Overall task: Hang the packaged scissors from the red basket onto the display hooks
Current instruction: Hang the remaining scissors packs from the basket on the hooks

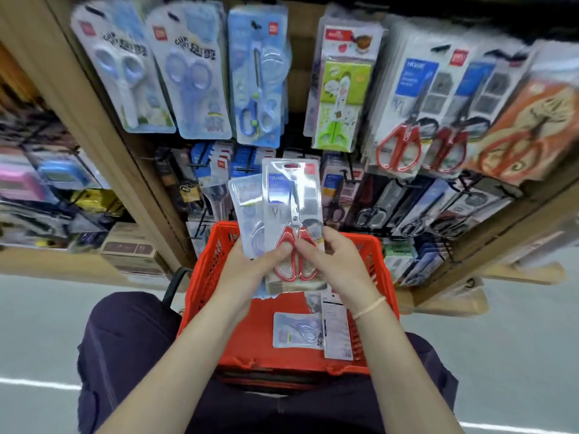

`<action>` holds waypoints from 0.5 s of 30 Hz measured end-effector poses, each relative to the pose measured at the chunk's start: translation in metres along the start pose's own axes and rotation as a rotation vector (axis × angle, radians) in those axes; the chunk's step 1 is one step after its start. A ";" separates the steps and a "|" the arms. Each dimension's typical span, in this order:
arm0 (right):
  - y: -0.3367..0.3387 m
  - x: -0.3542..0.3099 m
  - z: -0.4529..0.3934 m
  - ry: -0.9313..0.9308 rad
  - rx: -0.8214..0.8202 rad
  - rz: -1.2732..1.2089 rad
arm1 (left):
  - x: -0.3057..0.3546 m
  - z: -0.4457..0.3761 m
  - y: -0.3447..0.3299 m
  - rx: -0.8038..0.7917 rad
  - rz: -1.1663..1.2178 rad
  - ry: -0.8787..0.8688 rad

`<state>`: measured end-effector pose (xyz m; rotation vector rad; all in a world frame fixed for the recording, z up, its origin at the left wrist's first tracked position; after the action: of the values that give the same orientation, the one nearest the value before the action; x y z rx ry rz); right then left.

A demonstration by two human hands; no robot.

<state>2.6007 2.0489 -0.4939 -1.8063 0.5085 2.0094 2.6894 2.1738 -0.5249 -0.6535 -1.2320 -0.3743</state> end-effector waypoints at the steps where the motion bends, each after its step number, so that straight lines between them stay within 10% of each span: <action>1: 0.004 -0.003 0.003 0.009 0.010 -0.034 | 0.005 0.002 -0.002 0.011 -0.006 -0.006; 15: 0.081 -0.011 0.027 0.024 0.112 -0.176 | 0.078 -0.021 -0.055 0.124 -0.215 -0.308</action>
<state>2.5367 1.9929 -0.4797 -1.7451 0.4439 1.8083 2.6963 2.1250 -0.4406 -0.4839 -1.6141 -0.3810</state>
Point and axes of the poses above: each hand's wrist, its own z-axis away from the middle knuckle, its own y-axis out of the back of the hand, x = y × z, the point moved 9 cm from there along -z, towards the middle knuckle
